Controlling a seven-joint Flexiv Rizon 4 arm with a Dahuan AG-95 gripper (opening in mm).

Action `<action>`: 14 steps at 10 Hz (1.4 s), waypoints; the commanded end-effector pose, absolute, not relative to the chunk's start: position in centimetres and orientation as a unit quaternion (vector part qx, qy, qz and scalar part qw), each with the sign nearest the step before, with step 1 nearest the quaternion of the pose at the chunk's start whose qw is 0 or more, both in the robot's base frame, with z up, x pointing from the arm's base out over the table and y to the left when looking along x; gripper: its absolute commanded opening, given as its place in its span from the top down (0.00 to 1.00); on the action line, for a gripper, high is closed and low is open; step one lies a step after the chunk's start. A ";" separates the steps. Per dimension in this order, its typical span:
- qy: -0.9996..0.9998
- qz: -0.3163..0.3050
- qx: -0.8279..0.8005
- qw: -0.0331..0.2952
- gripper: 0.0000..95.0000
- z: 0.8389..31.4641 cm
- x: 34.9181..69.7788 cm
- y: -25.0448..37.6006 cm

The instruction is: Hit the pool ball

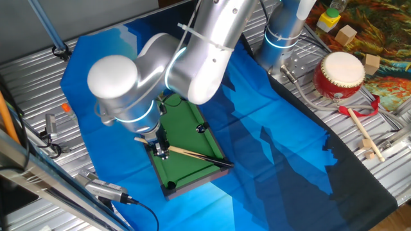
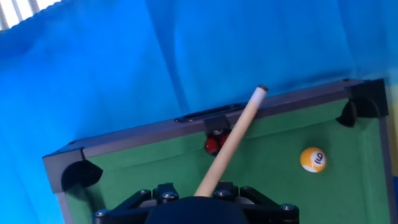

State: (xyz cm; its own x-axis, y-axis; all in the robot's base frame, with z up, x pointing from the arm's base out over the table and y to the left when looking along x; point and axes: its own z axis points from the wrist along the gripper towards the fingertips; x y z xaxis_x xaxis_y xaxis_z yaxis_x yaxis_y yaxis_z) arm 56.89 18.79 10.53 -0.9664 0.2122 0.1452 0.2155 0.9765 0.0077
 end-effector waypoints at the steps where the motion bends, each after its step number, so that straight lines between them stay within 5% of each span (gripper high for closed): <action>1: -0.991 -0.015 -0.112 0.071 0.60 10.5 56.3 19.2; 8: -0.993 -0.029 -0.084 0.083 0.60 14.9 55.5 21.6; 14: -0.992 -0.022 -0.093 0.086 0.60 14.0 56.0 21.6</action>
State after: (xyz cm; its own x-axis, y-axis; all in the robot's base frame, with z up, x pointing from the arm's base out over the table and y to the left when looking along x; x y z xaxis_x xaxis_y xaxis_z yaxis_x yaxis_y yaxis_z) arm 56.05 21.59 13.75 -0.9675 0.1837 0.1738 0.1910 0.9812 0.0261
